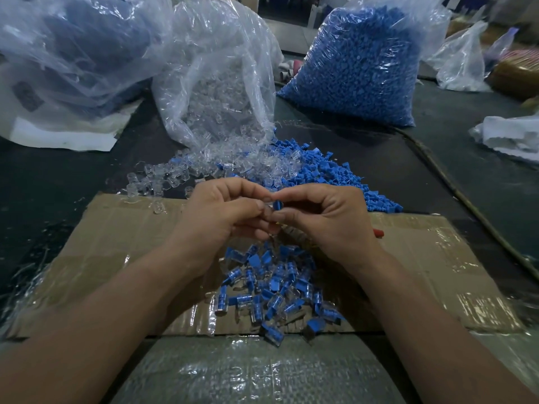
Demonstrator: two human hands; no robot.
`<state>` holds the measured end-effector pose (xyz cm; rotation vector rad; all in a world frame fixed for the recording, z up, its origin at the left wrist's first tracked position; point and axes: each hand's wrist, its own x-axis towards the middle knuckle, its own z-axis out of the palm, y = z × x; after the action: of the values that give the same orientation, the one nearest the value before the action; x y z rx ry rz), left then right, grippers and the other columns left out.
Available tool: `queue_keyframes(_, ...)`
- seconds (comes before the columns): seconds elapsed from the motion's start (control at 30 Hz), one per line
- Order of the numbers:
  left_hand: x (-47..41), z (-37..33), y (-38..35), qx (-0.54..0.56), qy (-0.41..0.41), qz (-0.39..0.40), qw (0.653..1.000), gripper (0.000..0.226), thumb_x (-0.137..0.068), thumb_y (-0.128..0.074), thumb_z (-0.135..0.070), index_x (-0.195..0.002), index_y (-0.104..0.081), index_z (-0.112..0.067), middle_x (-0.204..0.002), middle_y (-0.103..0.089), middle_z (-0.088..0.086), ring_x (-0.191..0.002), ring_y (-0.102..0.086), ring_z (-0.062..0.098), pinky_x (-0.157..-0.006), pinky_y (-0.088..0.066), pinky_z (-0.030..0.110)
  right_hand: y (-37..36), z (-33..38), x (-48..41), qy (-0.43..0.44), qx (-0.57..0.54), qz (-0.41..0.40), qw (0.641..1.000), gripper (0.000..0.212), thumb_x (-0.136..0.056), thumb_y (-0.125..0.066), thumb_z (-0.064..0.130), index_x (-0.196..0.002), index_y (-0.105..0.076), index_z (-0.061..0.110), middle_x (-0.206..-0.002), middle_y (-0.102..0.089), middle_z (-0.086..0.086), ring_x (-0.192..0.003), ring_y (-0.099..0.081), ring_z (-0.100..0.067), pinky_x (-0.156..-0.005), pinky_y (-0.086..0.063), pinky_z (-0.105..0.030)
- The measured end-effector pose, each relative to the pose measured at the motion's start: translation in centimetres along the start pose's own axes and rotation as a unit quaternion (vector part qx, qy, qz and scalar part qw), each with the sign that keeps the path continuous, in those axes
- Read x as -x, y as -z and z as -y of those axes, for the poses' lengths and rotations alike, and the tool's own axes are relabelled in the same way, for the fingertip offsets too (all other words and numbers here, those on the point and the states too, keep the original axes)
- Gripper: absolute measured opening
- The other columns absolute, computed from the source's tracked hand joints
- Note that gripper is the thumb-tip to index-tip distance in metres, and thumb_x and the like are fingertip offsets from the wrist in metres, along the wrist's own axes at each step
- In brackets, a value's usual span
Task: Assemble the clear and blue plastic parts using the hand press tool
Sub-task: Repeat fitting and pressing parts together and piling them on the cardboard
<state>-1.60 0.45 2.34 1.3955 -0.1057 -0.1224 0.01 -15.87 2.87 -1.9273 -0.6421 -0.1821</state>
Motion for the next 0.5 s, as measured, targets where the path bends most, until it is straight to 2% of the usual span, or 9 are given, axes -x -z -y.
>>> queue_keyframes(0.13,0.02,-0.04,0.01,0.004,0.002,0.0,1.0,0.008,-0.068,-0.063,-0.003,-0.075,-0.063,-0.007,-0.062,-0.068,0.01,-0.054,-0.066,0.018,-0.049,-0.053,0.021,0.01,0.02,-0.04,0.001,0.002,0.001,1.0,0.031,-0.069,-0.075,0.006,-0.097,-0.067,0.018,-0.082,-0.067,0.012,-0.076,-0.067,-0.004,-0.07,-0.054,-0.018)
queue_keyframes(0.2,0.1,-0.11,0.01,0.005,0.011,0.0,1.0,0.014,-0.061,-0.066,-0.011,-0.075,-0.063,-0.007,-0.062,-0.069,0.01,-0.054,-0.067,0.019,-0.049,-0.054,0.021,-0.02,0.06,-0.06,0.005,0.005,0.006,1.0,0.033,-0.069,-0.075,0.006,-0.099,-0.066,0.015,-0.083,-0.067,0.012,-0.078,-0.067,-0.003,-0.071,-0.053,-0.017)
queue_keyframes(0.33,0.07,-0.15,0.02,-0.001,0.032,-0.007,0.999,0.016,-0.058,-0.068,-0.01,-0.072,-0.063,-0.006,-0.062,-0.068,0.013,-0.053,-0.066,0.02,-0.049,-0.054,0.022,-0.19,0.16,0.0,0.019,0.019,0.012,1.0,0.035,-0.068,-0.075,0.003,-0.101,-0.065,0.012,-0.084,-0.066,0.009,-0.079,-0.065,0.0,-0.072,-0.05,-0.012)
queue_keyframes(0.5,0.05,-0.34,0.08,-0.005,0.039,-0.005,0.999,0.016,-0.057,-0.066,-0.008,-0.072,-0.062,-0.003,-0.06,-0.067,0.014,-0.05,-0.065,0.019,-0.046,-0.053,0.021,-0.19,0.18,0.01,0.037,0.028,0.011,0.999,0.035,-0.068,-0.075,0.002,-0.101,-0.065,0.01,-0.085,-0.067,0.004,-0.078,-0.066,-0.003,-0.071,-0.052,-0.013)
